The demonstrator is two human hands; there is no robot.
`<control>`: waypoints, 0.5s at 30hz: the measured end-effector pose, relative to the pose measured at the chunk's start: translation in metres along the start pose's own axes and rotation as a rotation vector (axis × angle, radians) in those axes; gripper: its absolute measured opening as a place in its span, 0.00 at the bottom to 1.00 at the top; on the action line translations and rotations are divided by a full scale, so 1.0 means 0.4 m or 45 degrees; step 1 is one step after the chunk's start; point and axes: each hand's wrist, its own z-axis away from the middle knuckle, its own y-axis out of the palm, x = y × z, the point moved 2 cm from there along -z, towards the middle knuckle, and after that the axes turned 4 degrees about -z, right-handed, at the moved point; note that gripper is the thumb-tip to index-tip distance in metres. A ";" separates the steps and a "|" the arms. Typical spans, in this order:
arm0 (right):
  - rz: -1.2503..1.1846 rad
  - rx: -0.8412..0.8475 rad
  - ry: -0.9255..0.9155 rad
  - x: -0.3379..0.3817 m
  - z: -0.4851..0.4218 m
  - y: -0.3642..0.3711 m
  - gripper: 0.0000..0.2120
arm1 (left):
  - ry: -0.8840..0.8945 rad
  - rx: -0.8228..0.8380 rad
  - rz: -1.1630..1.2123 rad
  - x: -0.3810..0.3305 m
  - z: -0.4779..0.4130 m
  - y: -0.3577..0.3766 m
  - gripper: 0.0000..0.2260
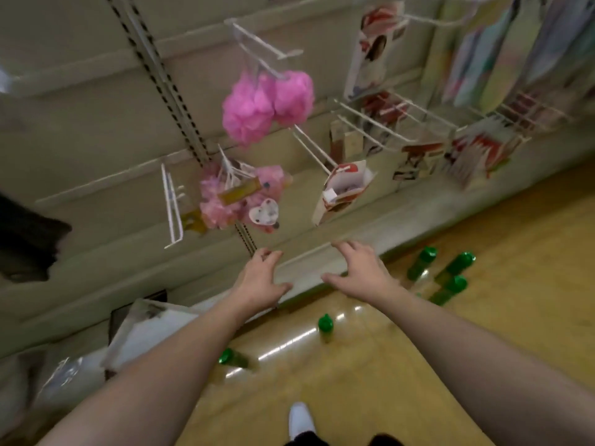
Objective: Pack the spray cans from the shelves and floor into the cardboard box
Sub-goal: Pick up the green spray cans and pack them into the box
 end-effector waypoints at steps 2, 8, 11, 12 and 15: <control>-0.012 0.032 0.074 -0.061 -0.025 0.056 0.39 | -0.038 0.052 0.015 0.034 -0.054 0.059 0.37; -0.001 0.215 0.304 -0.262 -0.053 0.261 0.44 | -0.365 0.139 0.214 0.152 -0.096 0.311 0.35; -0.030 0.312 0.324 -0.347 -0.059 0.372 0.45 | -0.579 0.138 0.296 0.238 -0.078 0.447 0.36; -0.030 0.344 0.333 -0.376 -0.065 0.410 0.46 | -0.646 0.133 0.319 0.265 -0.076 0.492 0.36; -0.056 0.359 0.363 -0.450 -0.090 0.526 0.48 | -0.827 0.101 0.417 0.341 -0.076 0.628 0.36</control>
